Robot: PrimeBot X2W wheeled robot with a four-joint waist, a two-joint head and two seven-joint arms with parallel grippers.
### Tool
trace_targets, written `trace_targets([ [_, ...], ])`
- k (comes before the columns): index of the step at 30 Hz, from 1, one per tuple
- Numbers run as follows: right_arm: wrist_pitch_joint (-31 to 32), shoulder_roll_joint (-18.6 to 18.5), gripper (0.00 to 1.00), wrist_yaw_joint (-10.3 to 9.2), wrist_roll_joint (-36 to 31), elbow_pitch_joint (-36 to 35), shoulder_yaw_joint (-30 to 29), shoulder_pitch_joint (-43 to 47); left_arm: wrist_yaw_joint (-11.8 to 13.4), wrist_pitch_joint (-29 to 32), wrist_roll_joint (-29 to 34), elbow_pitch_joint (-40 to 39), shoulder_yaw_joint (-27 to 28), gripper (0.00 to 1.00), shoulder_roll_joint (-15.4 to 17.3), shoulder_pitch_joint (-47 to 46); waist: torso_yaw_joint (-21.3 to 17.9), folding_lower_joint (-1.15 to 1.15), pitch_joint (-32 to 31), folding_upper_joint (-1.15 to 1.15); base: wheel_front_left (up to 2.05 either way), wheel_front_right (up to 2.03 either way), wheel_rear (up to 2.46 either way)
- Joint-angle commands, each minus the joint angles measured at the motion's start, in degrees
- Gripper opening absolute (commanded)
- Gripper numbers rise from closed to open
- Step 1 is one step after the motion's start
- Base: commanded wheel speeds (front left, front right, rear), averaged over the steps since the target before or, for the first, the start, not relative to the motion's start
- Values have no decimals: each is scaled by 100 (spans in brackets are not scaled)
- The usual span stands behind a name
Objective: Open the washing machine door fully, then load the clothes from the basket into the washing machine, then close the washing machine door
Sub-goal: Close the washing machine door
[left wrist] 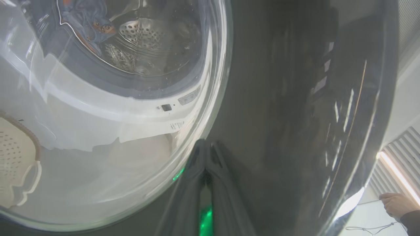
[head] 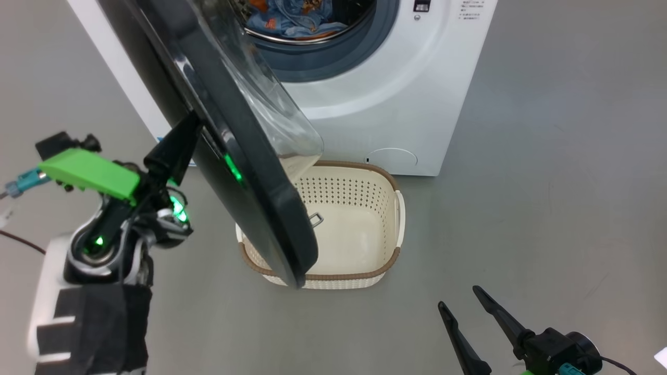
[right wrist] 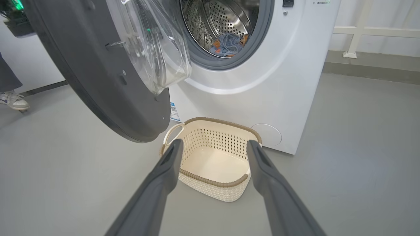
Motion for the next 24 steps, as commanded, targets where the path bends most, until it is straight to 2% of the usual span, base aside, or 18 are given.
trace_targets([
  [1, -27, -23, 100, 9, -14, -146, 158, -146, -141, -101, 118, -67, 18, 0, 96, -343, -27, 0, 34, 0, 0, 0, 0],
  [10, -27, -100, 100, 9, 11, -113, 252, -253, -478, -908, 168, 763, -333, 0, 95, -1018, -89, 0, 151, 0, 0, 0, 0],
  [15, -27, -145, 100, 9, 7, -109, 289, -300, -525, -1125, 131, 1114, -476, 0, 95, -1363, -147, 0, 206, 0, 0, 0, 0],
  [24, -27, -124, 100, 9, 9, -74, 379, -400, -533, -1315, 58, 1184, -733, 0, 95, -1672, -326, 0, 290, 0, 0, 0, 0],
])
